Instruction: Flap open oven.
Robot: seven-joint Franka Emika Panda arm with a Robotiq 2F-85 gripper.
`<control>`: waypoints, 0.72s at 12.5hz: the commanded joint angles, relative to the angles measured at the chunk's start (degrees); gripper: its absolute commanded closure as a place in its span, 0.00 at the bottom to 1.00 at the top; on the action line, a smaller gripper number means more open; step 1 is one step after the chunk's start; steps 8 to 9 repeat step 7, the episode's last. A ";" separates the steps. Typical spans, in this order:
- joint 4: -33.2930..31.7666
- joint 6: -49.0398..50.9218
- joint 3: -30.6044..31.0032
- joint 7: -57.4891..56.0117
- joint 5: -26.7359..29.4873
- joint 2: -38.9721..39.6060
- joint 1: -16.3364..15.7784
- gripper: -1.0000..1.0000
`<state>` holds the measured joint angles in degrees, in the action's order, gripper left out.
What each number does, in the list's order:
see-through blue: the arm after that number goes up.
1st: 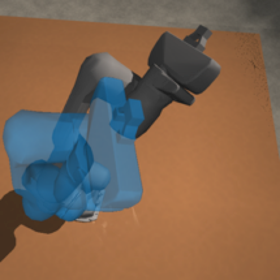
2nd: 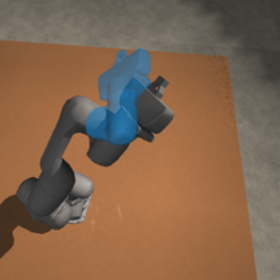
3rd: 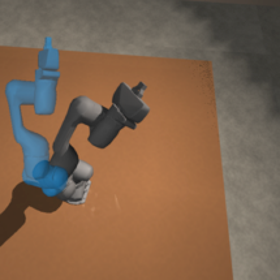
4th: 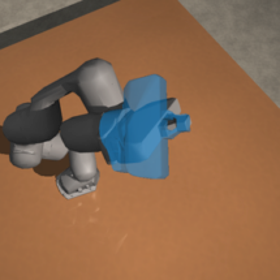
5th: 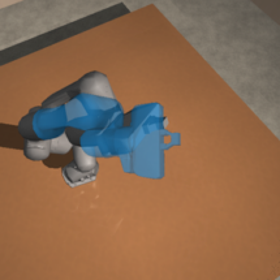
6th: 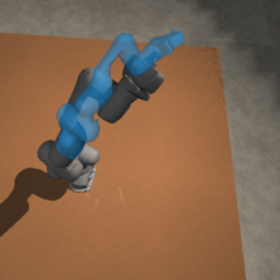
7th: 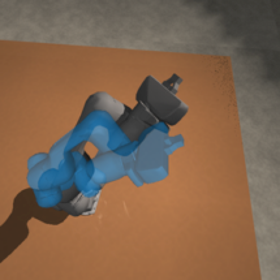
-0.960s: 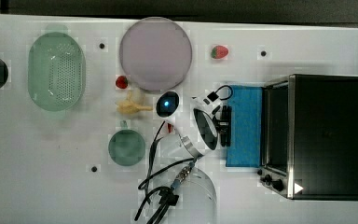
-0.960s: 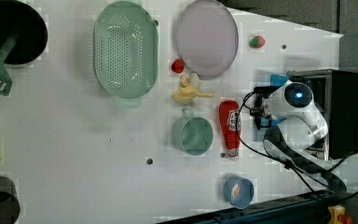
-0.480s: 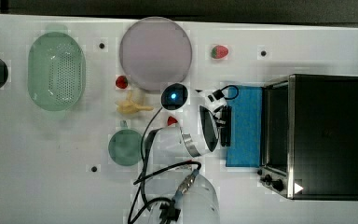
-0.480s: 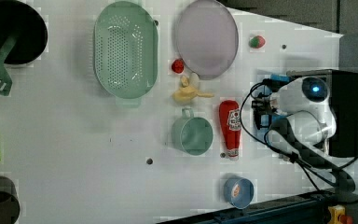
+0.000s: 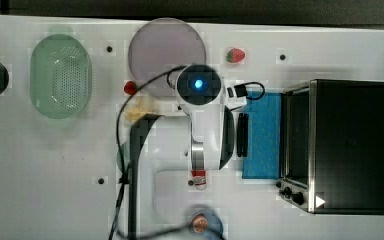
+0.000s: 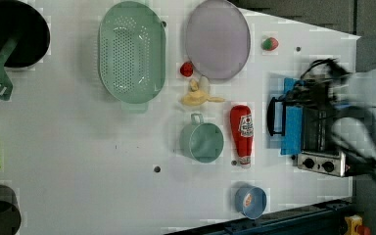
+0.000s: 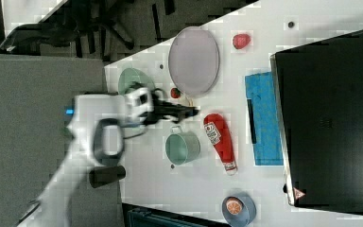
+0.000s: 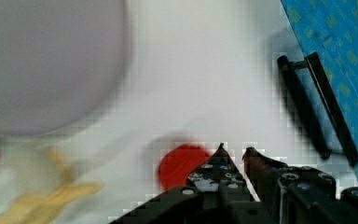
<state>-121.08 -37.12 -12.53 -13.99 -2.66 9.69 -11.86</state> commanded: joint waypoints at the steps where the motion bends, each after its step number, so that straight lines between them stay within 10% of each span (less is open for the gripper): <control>1: 9.36 13.14 -1.54 7.29 5.73 -6.05 -0.48 0.83; 9: 22.06 29.30 -1.44 16.08 5.58 -10.07 -0.49 0.83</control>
